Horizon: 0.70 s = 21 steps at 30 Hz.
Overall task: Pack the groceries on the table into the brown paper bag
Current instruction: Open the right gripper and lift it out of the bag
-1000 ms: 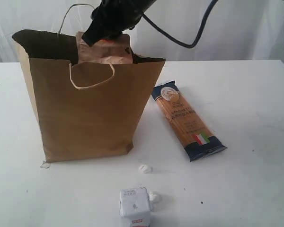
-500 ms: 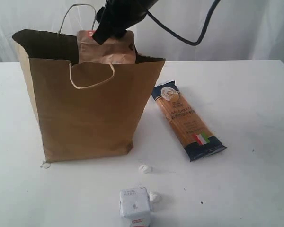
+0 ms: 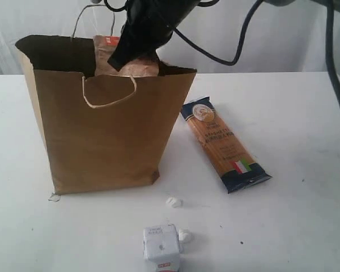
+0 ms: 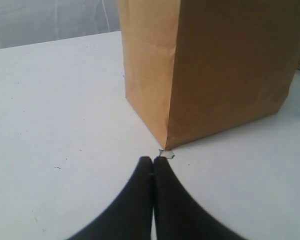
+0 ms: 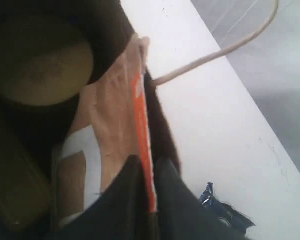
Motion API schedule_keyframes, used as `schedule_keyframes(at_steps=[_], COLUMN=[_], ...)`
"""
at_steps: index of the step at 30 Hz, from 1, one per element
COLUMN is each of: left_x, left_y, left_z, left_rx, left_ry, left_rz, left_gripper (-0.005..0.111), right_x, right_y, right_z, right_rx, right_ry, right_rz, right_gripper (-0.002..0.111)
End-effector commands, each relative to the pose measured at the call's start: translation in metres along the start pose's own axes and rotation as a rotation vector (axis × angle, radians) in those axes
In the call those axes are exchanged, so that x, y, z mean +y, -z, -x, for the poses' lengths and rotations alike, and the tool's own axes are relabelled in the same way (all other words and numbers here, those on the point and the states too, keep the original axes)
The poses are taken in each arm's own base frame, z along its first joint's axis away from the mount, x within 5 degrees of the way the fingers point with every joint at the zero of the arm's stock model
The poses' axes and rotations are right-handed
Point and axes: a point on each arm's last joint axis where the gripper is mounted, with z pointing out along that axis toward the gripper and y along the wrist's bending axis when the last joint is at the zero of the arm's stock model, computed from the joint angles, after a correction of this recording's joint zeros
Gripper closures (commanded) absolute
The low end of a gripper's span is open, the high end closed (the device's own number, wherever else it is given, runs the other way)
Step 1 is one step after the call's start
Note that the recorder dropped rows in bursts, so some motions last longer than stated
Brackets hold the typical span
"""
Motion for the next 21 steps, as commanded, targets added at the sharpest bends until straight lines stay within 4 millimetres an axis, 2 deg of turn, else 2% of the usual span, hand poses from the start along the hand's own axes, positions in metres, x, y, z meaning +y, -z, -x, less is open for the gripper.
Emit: schedule_keyframes(at_steps=[1,4,9,13,21], left_x=[0.000,0.000,0.000,0.000,0.000], left_y=[0.000,0.000,0.000,0.000,0.000], left_z=[-0.001,-0.001,-0.001,-0.001,-0.001], left_rx=[0.001,0.001,0.001,0.001,0.001], left_ry=[0.012,0.012,0.012,0.012,0.012], left_rz=[0.003,0.003,0.003,0.003,0.003], left_gripper=[0.107,0.107,0.107,0.107,0.107], right_x=[-0.004,-0.003,0.003,0.005,0.010], right_y=[0.022,0.032,0.035,0.041,0.057], right_z=[0.016,0.019,0.026,0.038,0.055], right_rx=[-0.128,-0.148,-0.201,-0.304,-0.373], right_ry=[-0.002,0.001,-0.040,-0.064,-0.040], right_rz=[-0.056,-0.060,-0.023,-0.027,-0.024], right_gripper=[0.108,0.108,0.108,0.108,0.108])
